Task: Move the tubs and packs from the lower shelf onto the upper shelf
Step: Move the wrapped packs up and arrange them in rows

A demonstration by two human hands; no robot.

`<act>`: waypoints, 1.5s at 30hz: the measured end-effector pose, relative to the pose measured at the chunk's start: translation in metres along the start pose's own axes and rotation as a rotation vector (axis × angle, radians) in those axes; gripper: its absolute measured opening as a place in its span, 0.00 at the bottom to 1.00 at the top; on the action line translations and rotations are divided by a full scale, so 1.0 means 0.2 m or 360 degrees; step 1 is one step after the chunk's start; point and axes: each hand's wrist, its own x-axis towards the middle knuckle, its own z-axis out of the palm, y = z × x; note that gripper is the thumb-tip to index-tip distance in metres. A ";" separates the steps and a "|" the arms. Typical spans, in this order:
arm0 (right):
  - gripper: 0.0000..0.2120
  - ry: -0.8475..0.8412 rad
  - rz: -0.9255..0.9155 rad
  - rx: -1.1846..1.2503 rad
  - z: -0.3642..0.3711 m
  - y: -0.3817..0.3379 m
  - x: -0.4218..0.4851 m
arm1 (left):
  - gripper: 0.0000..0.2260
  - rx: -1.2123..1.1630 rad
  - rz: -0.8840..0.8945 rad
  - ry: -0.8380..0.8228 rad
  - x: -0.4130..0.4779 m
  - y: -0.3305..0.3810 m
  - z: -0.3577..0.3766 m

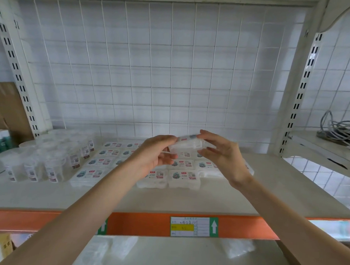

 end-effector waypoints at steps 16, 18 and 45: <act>0.12 -0.0080 0.0465 0.0220 -0.01 -0.01 -0.01 | 0.19 0.0331 0.0478 0.0054 -0.04 -0.08 0.03; 0.15 -0.0070 0.0469 0.0249 -0.01 -0.01 -0.02 | 0.18 0.0273 0.0413 0.0054 -0.04 -0.09 0.03; 0.24 -0.0264 -0.0290 -0.0967 -0.17 0.00 -0.12 | 0.14 0.0786 0.0131 -0.0198 -0.04 -0.10 0.12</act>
